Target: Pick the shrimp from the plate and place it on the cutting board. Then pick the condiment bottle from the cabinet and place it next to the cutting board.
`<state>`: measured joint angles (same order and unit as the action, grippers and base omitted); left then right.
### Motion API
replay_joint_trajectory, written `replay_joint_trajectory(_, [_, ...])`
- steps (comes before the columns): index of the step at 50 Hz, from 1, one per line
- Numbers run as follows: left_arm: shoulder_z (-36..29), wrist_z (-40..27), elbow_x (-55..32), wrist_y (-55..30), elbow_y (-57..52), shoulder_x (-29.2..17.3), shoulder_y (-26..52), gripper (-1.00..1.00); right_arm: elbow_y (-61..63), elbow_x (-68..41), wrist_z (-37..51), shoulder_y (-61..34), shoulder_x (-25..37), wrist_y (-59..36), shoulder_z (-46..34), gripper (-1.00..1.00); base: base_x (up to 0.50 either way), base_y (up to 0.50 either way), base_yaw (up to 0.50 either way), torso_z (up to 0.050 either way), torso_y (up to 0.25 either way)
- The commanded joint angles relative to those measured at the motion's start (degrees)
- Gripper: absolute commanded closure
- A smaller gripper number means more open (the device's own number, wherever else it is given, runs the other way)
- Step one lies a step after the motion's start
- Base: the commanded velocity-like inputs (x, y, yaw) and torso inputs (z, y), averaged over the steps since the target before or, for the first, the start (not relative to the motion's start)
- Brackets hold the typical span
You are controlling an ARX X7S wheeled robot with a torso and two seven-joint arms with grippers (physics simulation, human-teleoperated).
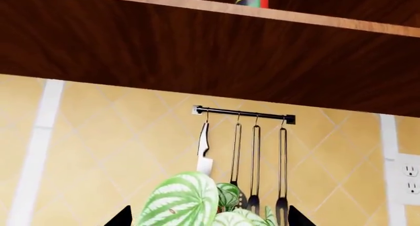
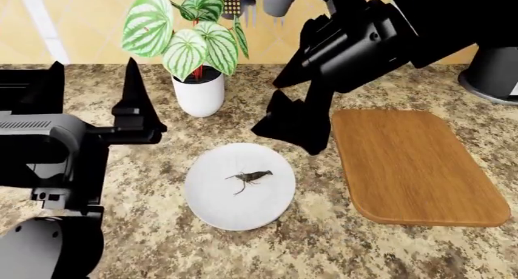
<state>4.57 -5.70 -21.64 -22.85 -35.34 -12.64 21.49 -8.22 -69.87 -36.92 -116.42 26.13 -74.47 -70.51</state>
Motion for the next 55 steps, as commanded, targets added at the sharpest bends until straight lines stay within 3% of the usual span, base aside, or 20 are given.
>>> replay_joint_trajectory(1, [0.7,-0.5,-1.3,1.0,1.5,-0.5,0.7,-1.00,-6.9,4.6,-10.1,1.7,-1.9,2.8,-5.9,-1.00,0.00,0.00,0.00,0.000,0.000])
replay_joint_trajectory(34, [0.6,-1.6,-2.7,2.5,1.5,-2.2,0.5,-1.00,-19.2,12.0,-15.9,12.7,-8.1,15.7,-10.9,-1.00,0.00,0.00,0.00,0.000,0.000])
replay_joint_trajectory(55, [-0.1,-1.8,-3.1,2.4,1.4,-2.9,0.3,-1.00,-20.2,17.7,-18.1,15.9,-10.7,20.8,-16.3,-1.00,0.00,0.00,0.00,0.000,0.000])
